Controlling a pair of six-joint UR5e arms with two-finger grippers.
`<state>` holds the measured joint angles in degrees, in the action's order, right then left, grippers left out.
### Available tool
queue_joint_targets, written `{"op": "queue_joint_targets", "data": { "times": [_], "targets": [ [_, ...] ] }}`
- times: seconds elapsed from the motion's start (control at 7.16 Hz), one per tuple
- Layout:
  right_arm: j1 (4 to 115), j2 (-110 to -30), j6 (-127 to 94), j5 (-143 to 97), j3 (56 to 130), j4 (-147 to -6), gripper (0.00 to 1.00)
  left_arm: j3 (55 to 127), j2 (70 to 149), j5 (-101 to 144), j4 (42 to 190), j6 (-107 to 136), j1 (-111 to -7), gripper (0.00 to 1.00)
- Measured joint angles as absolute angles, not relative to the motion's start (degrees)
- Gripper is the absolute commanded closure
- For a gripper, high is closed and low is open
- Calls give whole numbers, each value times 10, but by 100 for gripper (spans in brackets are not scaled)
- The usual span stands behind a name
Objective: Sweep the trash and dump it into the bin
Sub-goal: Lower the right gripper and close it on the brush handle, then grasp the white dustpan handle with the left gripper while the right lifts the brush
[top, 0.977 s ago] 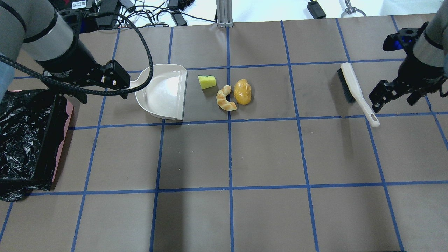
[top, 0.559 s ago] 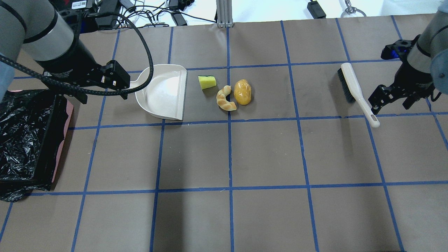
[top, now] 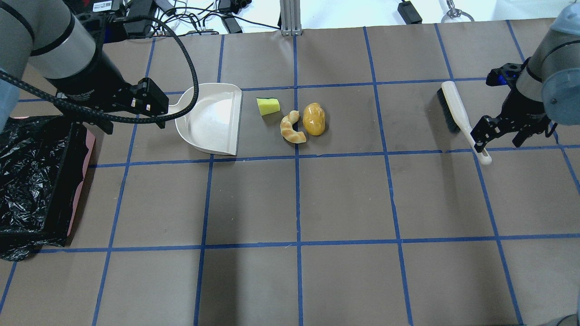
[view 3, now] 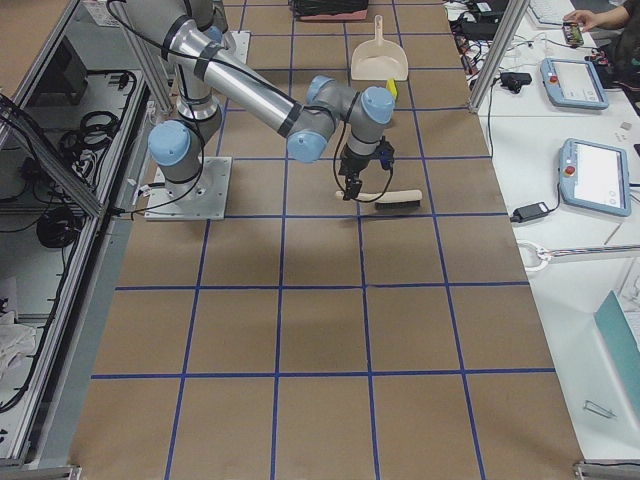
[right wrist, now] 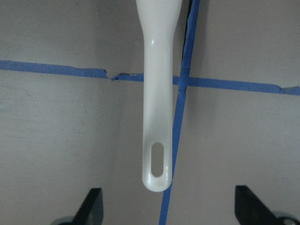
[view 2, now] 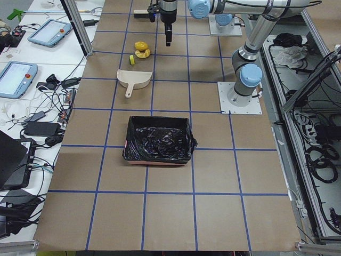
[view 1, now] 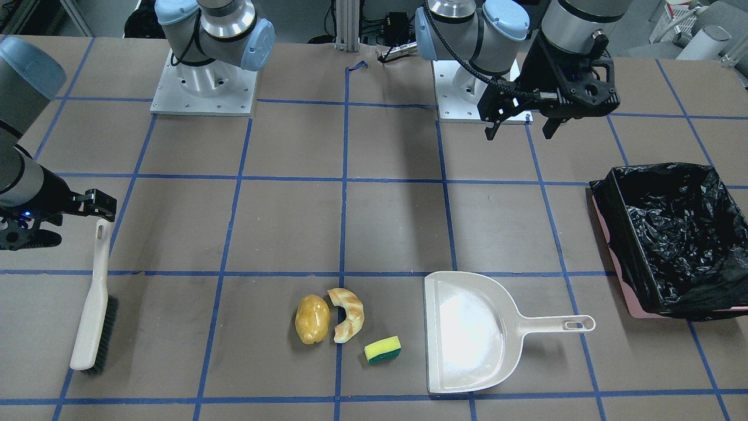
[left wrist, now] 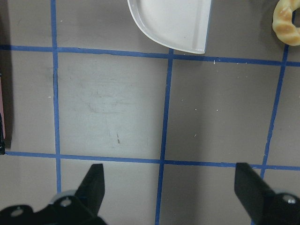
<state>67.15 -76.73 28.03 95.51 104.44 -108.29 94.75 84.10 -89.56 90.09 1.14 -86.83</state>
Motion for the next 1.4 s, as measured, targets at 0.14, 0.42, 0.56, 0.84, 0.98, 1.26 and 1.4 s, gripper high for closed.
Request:
{"op": "queue_joint_targets", "data": {
  "times": [0.14, 0.42, 0.56, 0.84, 0.98, 1.26, 1.4],
  "targets": [
    [672, -757, 275, 958, 1044, -1093, 0, 947, 841, -896, 901, 11, -868, 0],
    [671, -743, 253, 956, 1044, -1103, 0, 947, 841, -896, 901, 11, -868, 0],
    [671, -735, 249, 953, 1044, -1104, 1, 947, 841, -896, 901, 11, -868, 0],
    [671, -719, 247, 952, 1045, -1103, 2, 947, 841, -896, 901, 11, -868, 0],
    [671, -712, 248, 954, 1045, -1102, 15, 947, 841, -896, 901, 11, -868, 0],
    [672, -707, 252, 958, 1045, -1101, 23, 947, 841, -896, 901, 11, -868, 0],
    [672, -707, 252, 957, 1044, -1101, 23, 947, 841, -896, 901, 11, -868, 0]
  ]
}}
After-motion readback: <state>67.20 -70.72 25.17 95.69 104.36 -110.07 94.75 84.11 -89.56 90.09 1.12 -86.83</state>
